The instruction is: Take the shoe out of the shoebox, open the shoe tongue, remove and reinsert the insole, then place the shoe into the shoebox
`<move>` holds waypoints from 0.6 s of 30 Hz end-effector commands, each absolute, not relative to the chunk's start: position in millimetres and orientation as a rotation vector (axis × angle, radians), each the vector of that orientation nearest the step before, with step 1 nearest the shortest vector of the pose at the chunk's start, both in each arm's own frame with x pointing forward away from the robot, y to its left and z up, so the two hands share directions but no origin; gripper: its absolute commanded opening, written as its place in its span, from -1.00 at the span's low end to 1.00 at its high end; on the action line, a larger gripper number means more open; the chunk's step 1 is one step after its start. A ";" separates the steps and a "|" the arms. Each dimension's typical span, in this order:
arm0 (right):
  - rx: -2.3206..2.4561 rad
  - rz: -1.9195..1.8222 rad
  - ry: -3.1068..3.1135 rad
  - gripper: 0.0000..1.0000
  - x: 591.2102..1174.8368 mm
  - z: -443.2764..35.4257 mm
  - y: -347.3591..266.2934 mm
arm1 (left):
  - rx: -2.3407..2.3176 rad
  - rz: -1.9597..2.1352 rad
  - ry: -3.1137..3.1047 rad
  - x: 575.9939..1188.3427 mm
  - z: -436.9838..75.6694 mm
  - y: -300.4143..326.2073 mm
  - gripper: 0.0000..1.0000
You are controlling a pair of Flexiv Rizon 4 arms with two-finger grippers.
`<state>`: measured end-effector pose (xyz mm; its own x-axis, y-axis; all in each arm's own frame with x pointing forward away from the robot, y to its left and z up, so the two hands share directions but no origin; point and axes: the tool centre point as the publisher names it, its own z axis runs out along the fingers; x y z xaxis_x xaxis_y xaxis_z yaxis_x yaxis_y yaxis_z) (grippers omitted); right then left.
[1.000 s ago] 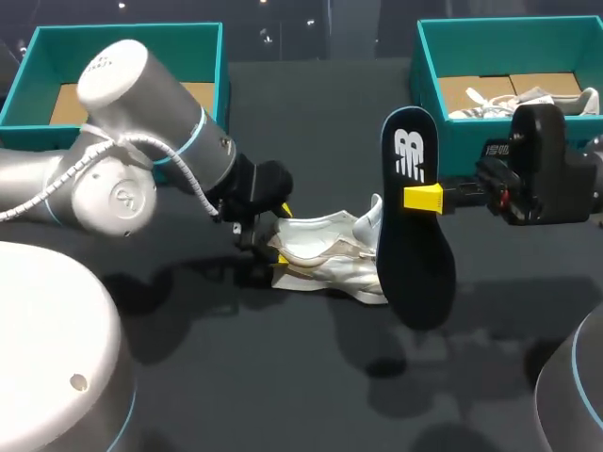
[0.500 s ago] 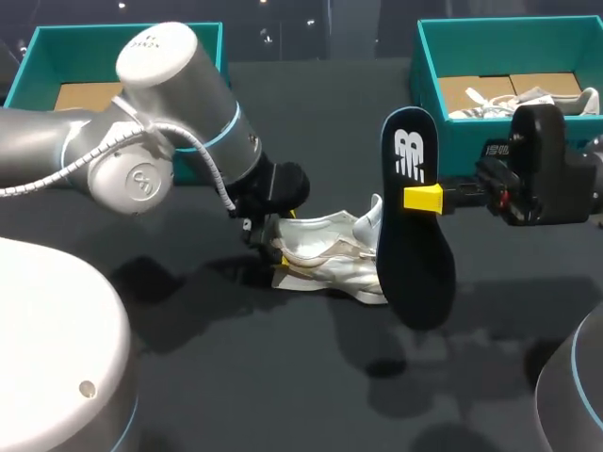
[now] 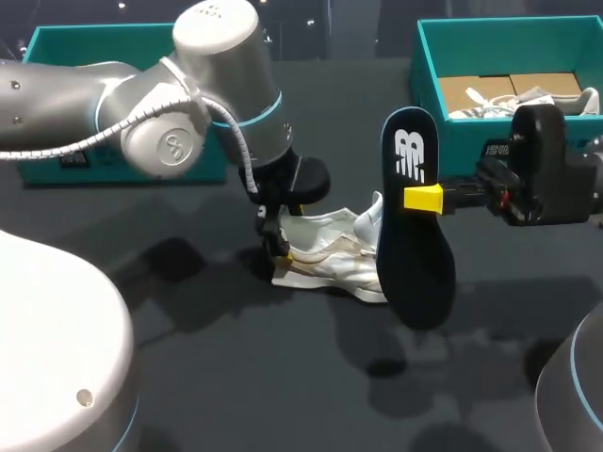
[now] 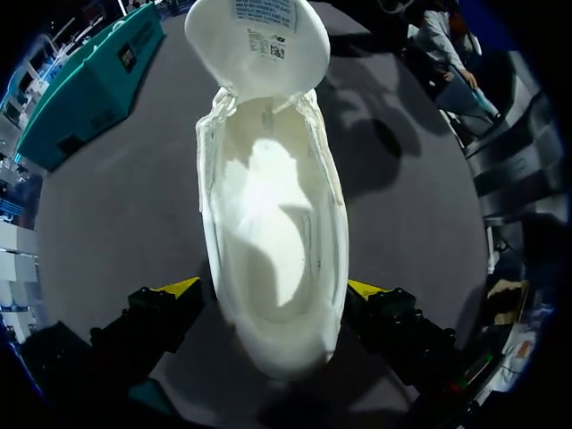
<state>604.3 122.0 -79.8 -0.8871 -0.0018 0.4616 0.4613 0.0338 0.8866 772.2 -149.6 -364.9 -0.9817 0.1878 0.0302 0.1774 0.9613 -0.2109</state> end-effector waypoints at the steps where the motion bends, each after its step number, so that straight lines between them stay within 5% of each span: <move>1: -0.470 -1.916 -1.984 -1.00 603.8 -80.3 123.5 | -0.290 0.258 -3.066 769.4 -362.2 -153.5 1.00; 18: -0.470 -1.916 -1.984 -1.00 603.8 -80.3 123.5 | -0.295 0.246 -3.067 768.6 -342.2 -150.0 1.00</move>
